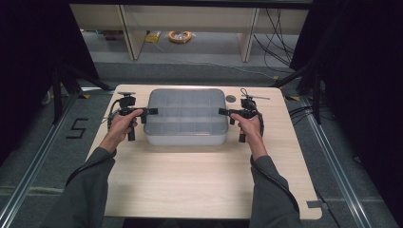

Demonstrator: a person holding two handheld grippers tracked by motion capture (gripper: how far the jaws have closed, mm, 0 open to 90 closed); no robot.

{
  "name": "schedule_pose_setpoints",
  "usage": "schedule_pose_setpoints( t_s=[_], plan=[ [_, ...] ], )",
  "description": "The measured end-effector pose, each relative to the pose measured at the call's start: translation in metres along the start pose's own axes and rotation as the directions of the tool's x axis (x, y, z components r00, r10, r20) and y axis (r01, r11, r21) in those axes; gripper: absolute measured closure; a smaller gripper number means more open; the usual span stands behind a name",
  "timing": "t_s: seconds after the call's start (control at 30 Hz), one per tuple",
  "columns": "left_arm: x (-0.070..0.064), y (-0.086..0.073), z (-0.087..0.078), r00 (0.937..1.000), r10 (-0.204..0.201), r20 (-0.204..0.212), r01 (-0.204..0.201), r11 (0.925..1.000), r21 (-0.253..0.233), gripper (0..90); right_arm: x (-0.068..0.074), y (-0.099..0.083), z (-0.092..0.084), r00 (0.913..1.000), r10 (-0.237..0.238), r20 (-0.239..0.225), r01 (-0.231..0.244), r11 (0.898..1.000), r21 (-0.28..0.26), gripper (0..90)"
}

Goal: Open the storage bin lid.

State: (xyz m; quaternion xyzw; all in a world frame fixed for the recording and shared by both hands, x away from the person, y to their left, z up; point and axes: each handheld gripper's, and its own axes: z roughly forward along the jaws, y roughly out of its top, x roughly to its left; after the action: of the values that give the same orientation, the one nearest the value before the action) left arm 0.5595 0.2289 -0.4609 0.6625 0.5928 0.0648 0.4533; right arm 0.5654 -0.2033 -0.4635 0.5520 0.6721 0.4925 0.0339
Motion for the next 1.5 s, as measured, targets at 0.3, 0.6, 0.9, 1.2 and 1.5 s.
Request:
schedule_pose_setpoints(
  t_s=[0.3,0.6,0.9,1.2,1.5],
  plan=[
    [-0.001,0.002,0.005,1.0000,-0.006,0.007,0.006,1.0000,0.005,32.4,0.003,0.000,0.007,0.9997,0.022,-0.007,-0.022,1.000,0.023,41.5],
    [-0.006,0.003,0.003,0.9987,-0.040,-0.031,0.040,0.9990,-0.018,39.2,0.007,0.004,0.004,0.9993,-0.016,0.035,0.016,1.000,-0.003,49.0],
    [-0.015,0.009,-0.016,0.9955,-0.089,-0.035,0.085,0.9915,-0.099,47.0,0.011,0.009,-0.011,0.9989,0.028,-0.039,-0.032,0.995,-0.094,60.1],
    [-0.030,0.016,-0.039,0.9971,-0.065,-0.039,0.058,0.9869,-0.150,51.2,0.022,0.010,-0.031,0.9911,0.084,-0.104,-0.098,0.986,-0.134,67.1],
    [-0.044,0.020,-0.063,0.9992,-0.032,-0.023,0.027,0.9815,-0.190,52.4,0.032,0.014,-0.049,0.9910,0.027,-0.132,-0.053,0.978,-0.201,69.2]
  ],
)
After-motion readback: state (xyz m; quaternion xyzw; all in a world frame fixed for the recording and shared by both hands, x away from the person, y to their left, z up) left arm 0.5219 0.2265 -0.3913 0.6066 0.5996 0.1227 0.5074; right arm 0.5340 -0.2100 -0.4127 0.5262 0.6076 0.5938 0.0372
